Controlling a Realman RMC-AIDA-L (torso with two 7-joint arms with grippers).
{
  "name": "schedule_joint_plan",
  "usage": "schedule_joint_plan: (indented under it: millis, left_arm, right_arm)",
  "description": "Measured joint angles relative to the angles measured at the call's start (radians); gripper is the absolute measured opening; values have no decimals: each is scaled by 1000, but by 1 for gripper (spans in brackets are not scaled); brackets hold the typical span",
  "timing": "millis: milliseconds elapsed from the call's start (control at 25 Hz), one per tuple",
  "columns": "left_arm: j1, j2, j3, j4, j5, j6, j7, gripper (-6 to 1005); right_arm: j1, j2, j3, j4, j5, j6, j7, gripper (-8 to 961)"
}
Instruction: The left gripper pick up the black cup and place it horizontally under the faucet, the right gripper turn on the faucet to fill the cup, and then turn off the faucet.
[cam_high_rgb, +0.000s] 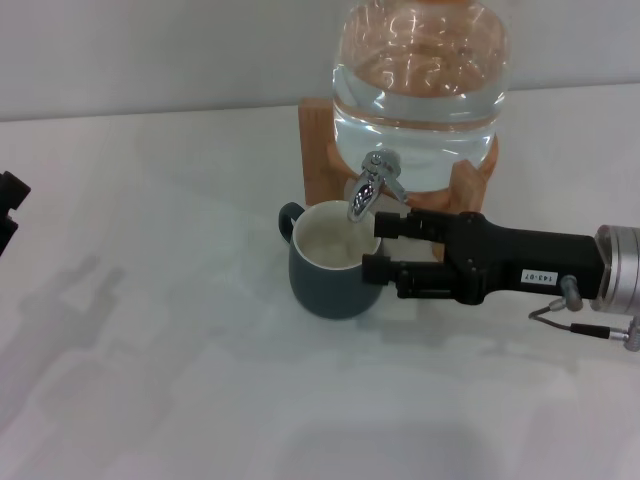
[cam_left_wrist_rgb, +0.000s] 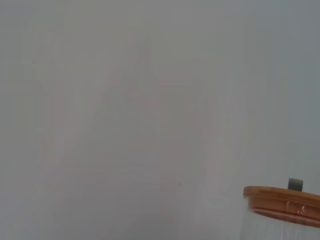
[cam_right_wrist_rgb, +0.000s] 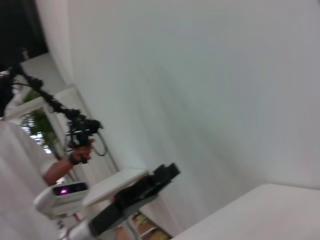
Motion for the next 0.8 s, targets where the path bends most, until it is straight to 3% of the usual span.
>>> schedule_joint_plan:
  millis: [800]
  left_arm:
    - [-7,4,0,2,0,2,0,390]
  right_arm:
    - [-2,-2,21,-1,30,-25,-5,841]
